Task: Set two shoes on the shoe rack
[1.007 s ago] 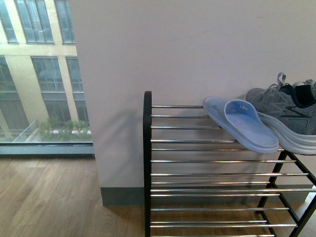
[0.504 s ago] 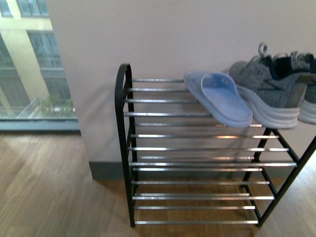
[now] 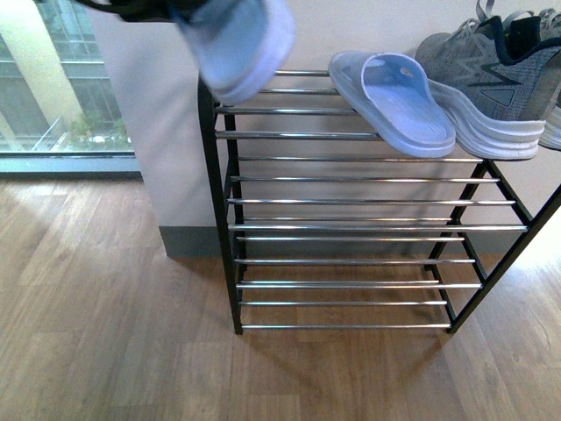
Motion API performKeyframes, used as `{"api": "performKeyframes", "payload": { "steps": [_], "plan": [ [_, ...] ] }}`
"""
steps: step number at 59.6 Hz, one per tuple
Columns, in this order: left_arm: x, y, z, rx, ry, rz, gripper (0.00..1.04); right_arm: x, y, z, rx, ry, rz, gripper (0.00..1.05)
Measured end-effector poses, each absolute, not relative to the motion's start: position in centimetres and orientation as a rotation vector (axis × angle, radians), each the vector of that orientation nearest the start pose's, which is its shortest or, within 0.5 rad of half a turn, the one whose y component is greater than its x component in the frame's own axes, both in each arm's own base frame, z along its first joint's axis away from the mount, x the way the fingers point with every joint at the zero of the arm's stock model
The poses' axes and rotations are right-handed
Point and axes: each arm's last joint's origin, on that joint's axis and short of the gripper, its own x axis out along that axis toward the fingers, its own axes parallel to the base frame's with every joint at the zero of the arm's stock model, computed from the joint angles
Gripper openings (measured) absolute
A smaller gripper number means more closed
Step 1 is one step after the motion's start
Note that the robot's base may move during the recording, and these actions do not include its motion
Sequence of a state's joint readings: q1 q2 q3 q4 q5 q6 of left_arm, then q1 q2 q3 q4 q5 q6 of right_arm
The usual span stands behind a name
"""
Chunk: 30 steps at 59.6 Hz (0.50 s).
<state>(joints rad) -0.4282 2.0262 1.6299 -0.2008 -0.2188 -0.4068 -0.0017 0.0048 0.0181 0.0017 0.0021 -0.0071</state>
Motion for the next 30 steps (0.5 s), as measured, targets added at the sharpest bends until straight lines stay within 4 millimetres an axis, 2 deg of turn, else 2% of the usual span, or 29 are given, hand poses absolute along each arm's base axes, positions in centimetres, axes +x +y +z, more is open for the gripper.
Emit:
{"api": "performKeyframes", "payload": {
  "steps": [5,11,19,30],
  "plan": [
    [43.9,-21.7,25.2,-0.142,0.604,-0.155,0.02,9.7,0.0,16.9,-0.007,-0.015,-0.004,0.95],
    [45.2,-23.5,25.6,-0.088,0.6,-0.187,0.02,9.7,0.0,16.9,-0.007,-0.015,-0.004,0.95],
    [47.0,-23.6,24.9,-0.032,0.61,-0.143,0.02,9.7,0.0,16.9,-0.007,-0.015,-0.004,0.95],
    [49.8,-22.2,22.4,0.037,0.646,-0.07,0.02,9.7,0.0,16.9,-0.007,-0.015,-0.003,0.95]
  ]
}}
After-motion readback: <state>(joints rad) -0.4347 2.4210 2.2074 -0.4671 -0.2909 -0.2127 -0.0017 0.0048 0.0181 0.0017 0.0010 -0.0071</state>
